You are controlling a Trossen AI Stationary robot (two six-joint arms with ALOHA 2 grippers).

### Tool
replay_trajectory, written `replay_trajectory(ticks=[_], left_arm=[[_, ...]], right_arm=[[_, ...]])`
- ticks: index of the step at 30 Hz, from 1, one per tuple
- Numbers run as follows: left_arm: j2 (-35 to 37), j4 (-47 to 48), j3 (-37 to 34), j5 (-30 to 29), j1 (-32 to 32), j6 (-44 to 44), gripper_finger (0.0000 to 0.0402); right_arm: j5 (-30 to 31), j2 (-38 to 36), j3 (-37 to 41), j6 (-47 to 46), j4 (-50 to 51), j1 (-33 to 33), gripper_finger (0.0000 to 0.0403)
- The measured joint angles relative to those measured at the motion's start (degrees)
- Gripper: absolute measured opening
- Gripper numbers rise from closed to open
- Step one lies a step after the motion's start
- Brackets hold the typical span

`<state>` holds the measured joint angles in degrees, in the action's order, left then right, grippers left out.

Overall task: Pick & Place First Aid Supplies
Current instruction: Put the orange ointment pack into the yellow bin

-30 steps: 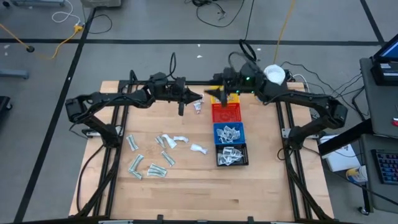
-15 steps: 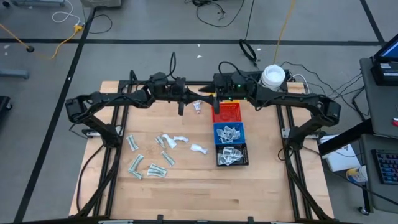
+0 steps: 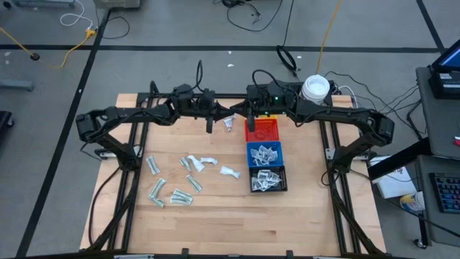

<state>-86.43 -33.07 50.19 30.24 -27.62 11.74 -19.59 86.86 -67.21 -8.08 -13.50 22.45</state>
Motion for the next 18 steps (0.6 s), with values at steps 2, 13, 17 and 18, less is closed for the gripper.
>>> replay_trajectory(ticks=[2, 13, 17, 18], left_arm=[[-0.02, -0.05, 0.00, -0.09, -0.12, 2.79, 0.0013], [0.02, 2.36, 0.04, 5.01, -1.52, 14.30, 0.0141], [0.04, 2.18, 0.04, 5.25, -1.33, 14.58, 0.0168], [0.04, 2.18, 0.04, 5.25, -1.27, 15.05, 0.0172]], right_arm=[[-0.80, -0.05, -0.10, 0.22, 1.36, 0.35, 0.0004], [-4.68, 0.06, -7.92, 15.01, 27.34, 9.24, 0.0001], [-2.67, 1.54, -8.05, 20.75, 32.95, 13.21, 0.0001], [-0.75, 2.10, -8.05, 22.67, 33.60, 13.96, 0.0001]])
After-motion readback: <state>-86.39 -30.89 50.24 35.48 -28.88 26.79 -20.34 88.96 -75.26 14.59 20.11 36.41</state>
